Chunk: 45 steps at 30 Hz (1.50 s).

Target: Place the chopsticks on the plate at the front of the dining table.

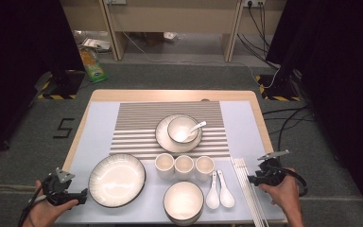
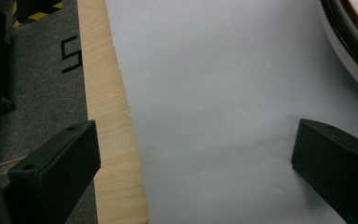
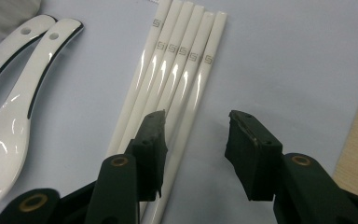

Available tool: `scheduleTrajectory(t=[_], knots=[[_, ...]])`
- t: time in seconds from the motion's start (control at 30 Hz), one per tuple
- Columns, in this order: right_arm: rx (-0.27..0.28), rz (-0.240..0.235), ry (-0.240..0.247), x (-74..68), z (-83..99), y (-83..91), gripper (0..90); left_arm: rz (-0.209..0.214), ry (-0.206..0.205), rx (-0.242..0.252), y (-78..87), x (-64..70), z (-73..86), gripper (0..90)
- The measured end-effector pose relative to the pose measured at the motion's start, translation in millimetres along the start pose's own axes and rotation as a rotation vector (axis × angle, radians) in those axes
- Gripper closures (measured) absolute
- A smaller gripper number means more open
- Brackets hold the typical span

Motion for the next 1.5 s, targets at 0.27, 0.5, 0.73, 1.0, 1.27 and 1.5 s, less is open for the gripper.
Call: scheduleTrajectory(t=[0.27, 0.5, 0.73, 1.0, 1.27, 1.5], knots=[[-0.044, 0.013, 0.018, -1.2, 0.1, -3.5, 63.4, 0.000, 0.001, 0.001, 0.0, 0.0, 0.1, 0.1], [-0.104, 0.019, 0.049, -1.6, 0.3, -4.0, 69.6, 0.000, -0.001, 0.000, 0.1, 0.2, 0.0, 0.1], [-0.190, 0.017, 0.058, 0.8, -1.6, -2.5, 72.6, -0.003, -0.002, 0.000, 0.3, 0.3, 0.1, 0.1], [-0.325, 0.018, 0.080, 1.9, -13.3, -6.9, 75.7, -0.002, -0.002, 0.000, 0.4, 0.4, 0.1, 0.1], [-0.379, 0.038, 0.052, -4.4, -18.0, -9.3, 63.9, -0.001, -0.005, -0.002, 0.5, 0.5, 0.1, 0.1], [-0.382, 0.051, 0.071, -6.0, -18.1, -9.3, 66.1, -0.006, -0.006, 0.001, 0.6, 0.9, 0.1, 0.1]])
Point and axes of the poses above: each handheld gripper's, and its own axes: y roughly backward along the jaws, z roughly out of its underside, x roughly to its right, the point moved 4 cm from there along -y, roughly forward along the jaws, and after that the axes turned 9 degrees about z, right-handed, at the moved point
